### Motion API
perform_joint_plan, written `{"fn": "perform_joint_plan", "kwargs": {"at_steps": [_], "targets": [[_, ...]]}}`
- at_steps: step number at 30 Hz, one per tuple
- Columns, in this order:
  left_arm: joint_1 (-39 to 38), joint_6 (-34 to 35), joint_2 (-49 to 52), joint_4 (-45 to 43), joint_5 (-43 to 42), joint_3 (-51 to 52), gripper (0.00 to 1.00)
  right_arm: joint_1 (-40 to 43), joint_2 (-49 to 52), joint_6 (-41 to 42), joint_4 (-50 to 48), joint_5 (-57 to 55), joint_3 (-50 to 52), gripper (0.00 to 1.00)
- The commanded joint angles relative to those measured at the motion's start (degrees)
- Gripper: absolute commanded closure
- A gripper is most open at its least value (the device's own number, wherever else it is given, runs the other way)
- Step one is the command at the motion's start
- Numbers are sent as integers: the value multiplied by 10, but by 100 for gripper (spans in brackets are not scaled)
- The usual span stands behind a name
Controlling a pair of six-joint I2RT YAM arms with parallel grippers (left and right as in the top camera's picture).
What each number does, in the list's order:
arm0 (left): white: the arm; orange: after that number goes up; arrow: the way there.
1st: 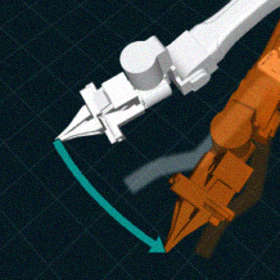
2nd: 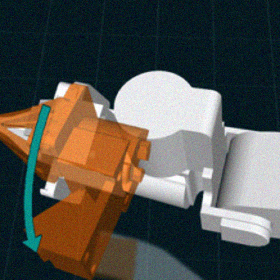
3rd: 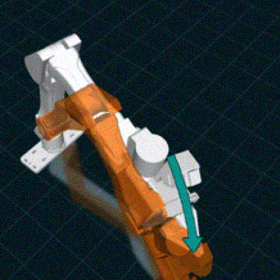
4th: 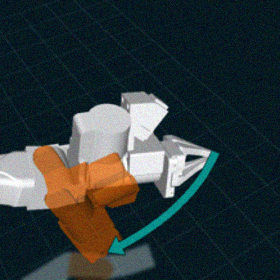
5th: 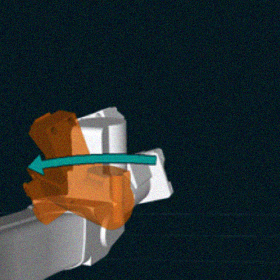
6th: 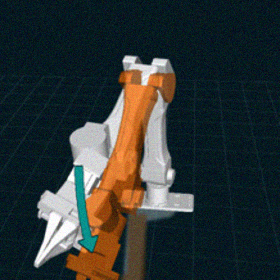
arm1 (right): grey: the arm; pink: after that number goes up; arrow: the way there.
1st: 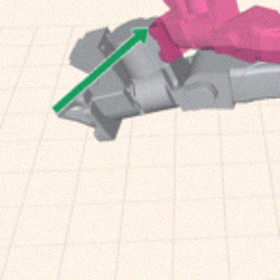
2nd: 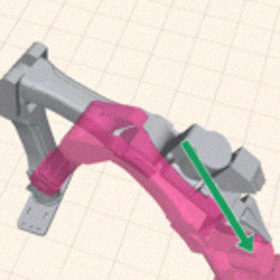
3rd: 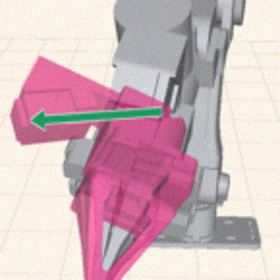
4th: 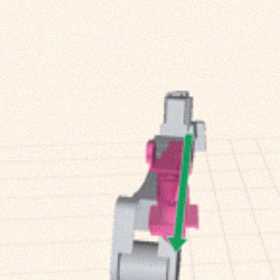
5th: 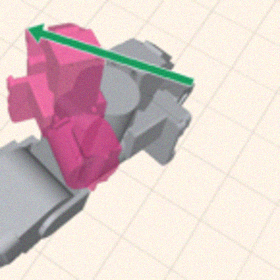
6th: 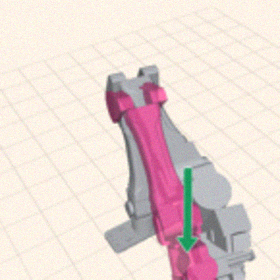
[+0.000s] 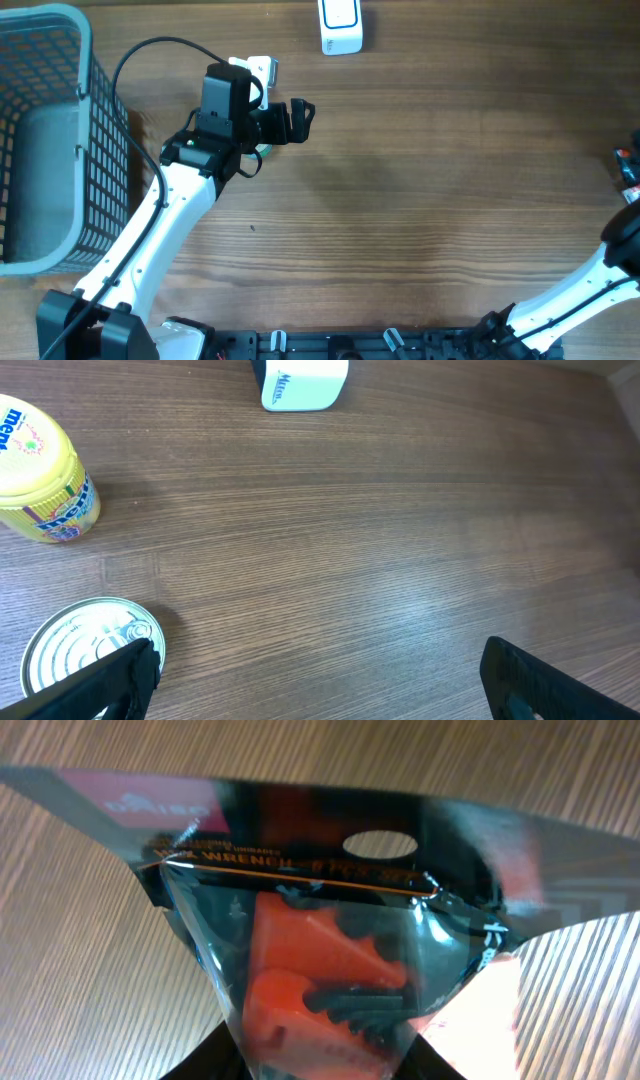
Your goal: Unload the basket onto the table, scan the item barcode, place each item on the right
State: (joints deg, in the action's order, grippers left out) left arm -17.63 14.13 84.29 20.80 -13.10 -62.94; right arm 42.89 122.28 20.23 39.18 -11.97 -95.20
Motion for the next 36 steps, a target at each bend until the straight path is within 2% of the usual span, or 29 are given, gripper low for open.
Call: {"fn": "perform_joint_plan", "kwargs": {"at_steps": [1, 5, 8, 12, 14, 15, 20, 24, 30, 32, 36], "targets": [[-3, 13, -14, 0, 8, 0, 0, 18, 12, -23, -21, 57, 1, 81], [-3, 13, -14, 0, 8, 0, 0, 23, 28, -23, -35, 59, 1, 79], [-3, 13, -14, 0, 8, 0, 0, 23, 39, -23, -45, 61, 1, 73], [-3, 13, -14, 0, 8, 0, 0, 23, 47, -22, -51, 61, 1, 59], [-3, 13, -14, 0, 8, 0, 0, 23, 47, -22, -51, 61, 1, 31], [-3, 13, -14, 0, 8, 0, 0, 23, 47, -22, -52, 61, 1, 21], [-3, 13, -14, 0, 10, 0, 0, 23, 47, -22, -51, 61, 1, 3], [-3, 13, -14, 1, 12, 0, 0, 23, 40, -24, -45, 91, 0, 0], [-3, 13, -14, 0, 37, 0, 0, 21, -10, -81, -44, 265, -33, 0], [-3, 13, -14, 0, 38, 0, 0, 15, -33, -92, -44, 278, -44, 0], [-3, 13, -15, -6, 68, 0, 0, -14, -92, -166, -48, 277, -54, 0]]}}
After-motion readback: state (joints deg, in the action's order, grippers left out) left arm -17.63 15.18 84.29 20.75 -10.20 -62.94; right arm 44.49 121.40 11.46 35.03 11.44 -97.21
